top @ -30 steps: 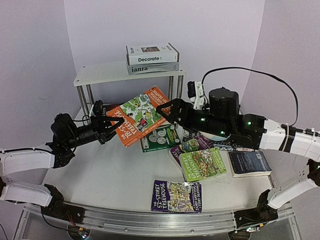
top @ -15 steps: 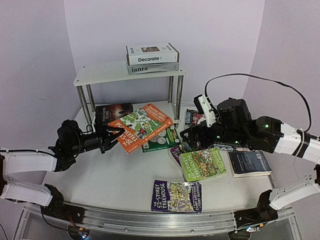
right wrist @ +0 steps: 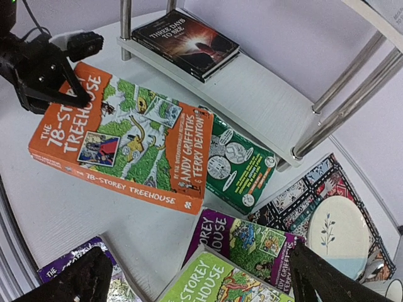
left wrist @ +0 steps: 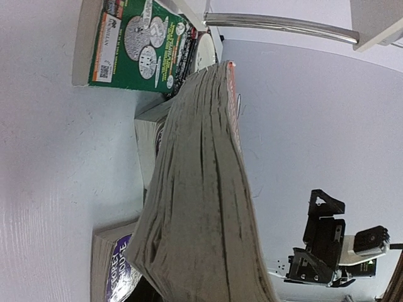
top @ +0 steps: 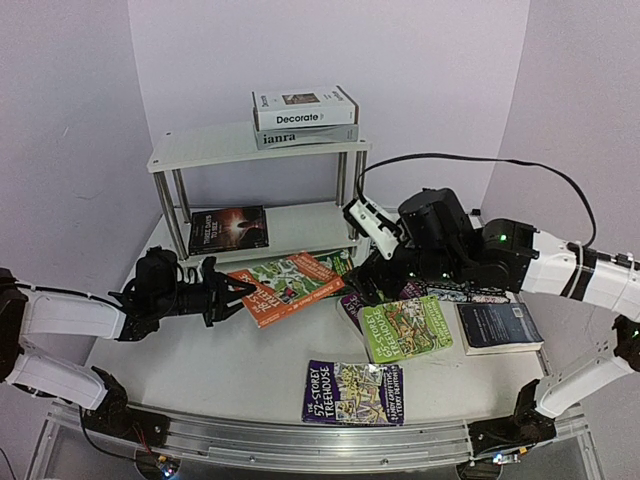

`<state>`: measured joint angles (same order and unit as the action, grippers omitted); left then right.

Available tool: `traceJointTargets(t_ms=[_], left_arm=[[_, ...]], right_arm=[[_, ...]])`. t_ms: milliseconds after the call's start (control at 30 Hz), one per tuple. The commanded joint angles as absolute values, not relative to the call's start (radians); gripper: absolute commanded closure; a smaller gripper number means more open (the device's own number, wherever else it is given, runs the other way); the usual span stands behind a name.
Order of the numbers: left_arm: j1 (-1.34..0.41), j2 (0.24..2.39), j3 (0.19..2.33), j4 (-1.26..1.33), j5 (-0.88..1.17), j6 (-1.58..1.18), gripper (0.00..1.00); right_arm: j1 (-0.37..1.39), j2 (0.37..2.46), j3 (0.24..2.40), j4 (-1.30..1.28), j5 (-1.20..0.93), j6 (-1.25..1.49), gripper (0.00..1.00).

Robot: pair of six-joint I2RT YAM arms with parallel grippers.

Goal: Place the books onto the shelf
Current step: Pass from the right arm to the left, then pass from the left arm to the right

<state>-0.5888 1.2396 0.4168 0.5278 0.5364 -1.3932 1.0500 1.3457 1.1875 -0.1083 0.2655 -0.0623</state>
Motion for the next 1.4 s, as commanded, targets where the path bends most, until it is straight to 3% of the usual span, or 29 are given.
traceJointTargets(t_ms=[0, 300, 533, 800, 1367], left_arm=[[-0.587, 1.238, 0.480, 0.540, 0.531, -1.436, 1.00], [-0.588, 1.261, 0.520, 0.459, 0.545, -1.436, 1.00], [-0.588, 1.262, 0.531, 0.429, 0.557, -1.430, 1.00], [-0.588, 1.257, 0.526, 0.403, 0.558, -1.428, 1.00], [-0.588, 1.219, 0.527, 0.365, 0.567, -1.425, 1.00]], right_arm=[[1.054, 1.341, 1.227, -0.058, 0.239, -0.121, 0.02], [1.056, 1.319, 1.084, 0.133, 0.169, -0.279, 0.02], [1.199, 1.449, 1.066, 0.220, 0.368, -0.553, 0.02], [1.228, 1.509, 1.069, 0.248, 0.349, -0.671, 0.02], [1.321, 1.762, 1.089, 0.455, 0.569, -1.020, 0.23]])
